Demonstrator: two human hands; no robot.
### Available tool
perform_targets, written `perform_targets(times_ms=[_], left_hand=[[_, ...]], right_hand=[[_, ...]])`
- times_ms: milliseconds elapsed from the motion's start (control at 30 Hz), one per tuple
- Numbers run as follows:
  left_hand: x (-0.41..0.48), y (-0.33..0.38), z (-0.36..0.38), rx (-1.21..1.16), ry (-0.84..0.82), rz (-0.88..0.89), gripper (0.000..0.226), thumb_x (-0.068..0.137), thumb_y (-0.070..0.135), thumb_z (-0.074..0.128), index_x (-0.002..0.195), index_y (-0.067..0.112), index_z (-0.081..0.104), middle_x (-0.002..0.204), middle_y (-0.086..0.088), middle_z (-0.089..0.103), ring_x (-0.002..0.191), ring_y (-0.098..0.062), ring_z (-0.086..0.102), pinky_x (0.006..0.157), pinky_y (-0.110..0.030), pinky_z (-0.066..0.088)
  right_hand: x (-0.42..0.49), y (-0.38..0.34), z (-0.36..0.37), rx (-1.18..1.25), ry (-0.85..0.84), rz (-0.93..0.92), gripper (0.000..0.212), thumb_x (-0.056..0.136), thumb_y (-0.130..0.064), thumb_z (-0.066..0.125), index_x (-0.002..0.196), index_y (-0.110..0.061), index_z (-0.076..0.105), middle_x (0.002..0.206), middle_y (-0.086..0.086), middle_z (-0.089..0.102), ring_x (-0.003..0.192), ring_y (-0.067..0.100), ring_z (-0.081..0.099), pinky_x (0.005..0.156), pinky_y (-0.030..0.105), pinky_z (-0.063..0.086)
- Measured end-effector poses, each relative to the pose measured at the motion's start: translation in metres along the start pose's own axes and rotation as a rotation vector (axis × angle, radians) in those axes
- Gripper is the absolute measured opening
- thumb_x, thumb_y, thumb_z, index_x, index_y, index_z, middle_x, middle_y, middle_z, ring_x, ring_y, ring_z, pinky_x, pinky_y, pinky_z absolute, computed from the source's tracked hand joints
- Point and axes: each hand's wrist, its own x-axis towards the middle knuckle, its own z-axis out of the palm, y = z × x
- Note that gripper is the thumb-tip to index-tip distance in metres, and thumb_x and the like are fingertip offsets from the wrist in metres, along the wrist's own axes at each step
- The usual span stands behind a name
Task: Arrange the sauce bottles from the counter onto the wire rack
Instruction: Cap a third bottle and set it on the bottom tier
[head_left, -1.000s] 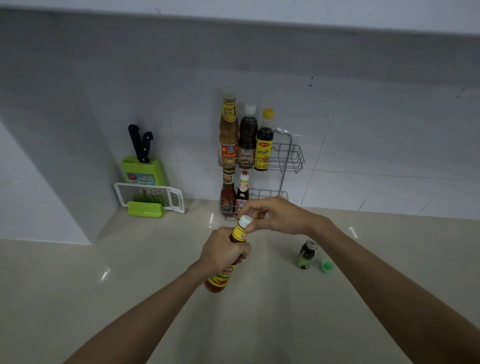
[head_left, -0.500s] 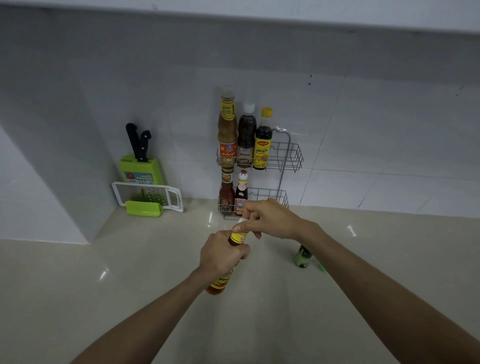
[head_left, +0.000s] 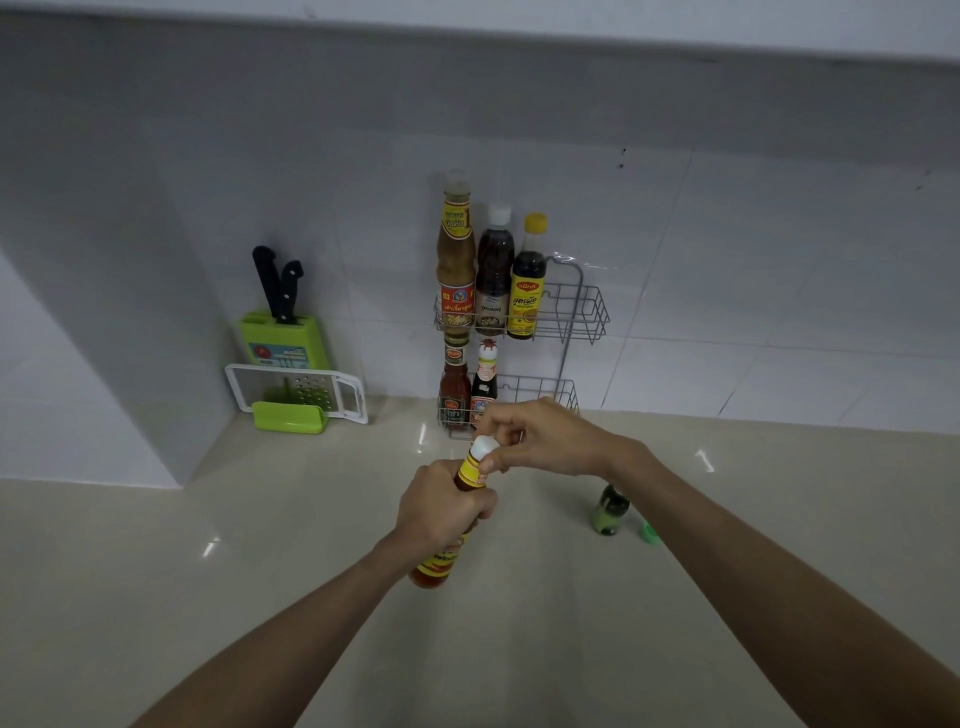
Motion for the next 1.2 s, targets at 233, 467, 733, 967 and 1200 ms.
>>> perform_targets(times_ms=[233, 467, 733, 967, 1200], left_hand=[[-0.002, 0.001, 0.003, -0.012, -0.023, -0.020, 0.008, 0.056, 0.014, 0.064, 0.057, 0.007, 0.062, 0.049, -0.009, 0.064, 0.041, -0.019, 0.053, 0.046, -0.027, 0.048], [0.004, 0.002, -0.001, -0.075, -0.019, -0.029, 0.011, 0.052, 0.017, 0.064, 0.057, 0.006, 0.062, 0.059, -0.018, 0.068, 0.043, -0.022, 0.055, 0.049, -0.029, 0.049], [-0.001, -0.001, 0.004, 0.000, 0.014, -0.015, 0.011, 0.055, 0.018, 0.064, 0.058, 0.008, 0.064, 0.053, -0.010, 0.068, 0.041, -0.017, 0.056, 0.052, -0.030, 0.051], [-0.004, -0.003, 0.003, 0.049, 0.004, -0.008, 0.014, 0.054, 0.021, 0.063, 0.060, 0.009, 0.062, 0.057, -0.010, 0.069, 0.046, -0.018, 0.057, 0.053, -0.029, 0.051], [-0.001, -0.005, 0.000, -0.059, -0.011, -0.036, 0.009, 0.056, 0.014, 0.064, 0.059, 0.006, 0.062, 0.048, -0.006, 0.062, 0.040, -0.020, 0.052, 0.044, -0.025, 0.046]], right_hand=[[0.001, 0.003, 0.008, -0.101, 0.069, 0.020, 0.041, 0.077, -0.050, 0.073, 0.084, -0.014, 0.055, 0.066, 0.001, 0.068, 0.057, 0.004, 0.057, 0.061, 0.026, 0.045], [0.004, 0.002, -0.009, -0.064, -0.011, -0.069, 0.028, 0.083, -0.030, 0.074, 0.110, -0.025, 0.066, 0.101, -0.006, 0.071, 0.087, -0.002, 0.061, 0.076, 0.012, 0.047], [0.006, 0.002, -0.004, -0.116, 0.012, -0.002, 0.024, 0.082, -0.039, 0.072, 0.091, -0.018, 0.064, 0.077, -0.004, 0.071, 0.067, -0.001, 0.062, 0.060, 0.013, 0.045], [0.006, 0.003, 0.006, -0.183, 0.088, -0.019, 0.046, 0.080, -0.054, 0.068, 0.079, -0.010, 0.057, 0.071, 0.009, 0.062, 0.064, 0.016, 0.055, 0.060, 0.037, 0.046], [0.003, 0.002, 0.003, -0.081, 0.025, -0.050, 0.029, 0.078, -0.041, 0.076, 0.101, -0.027, 0.065, 0.082, -0.001, 0.063, 0.075, 0.009, 0.057, 0.069, 0.034, 0.049]])
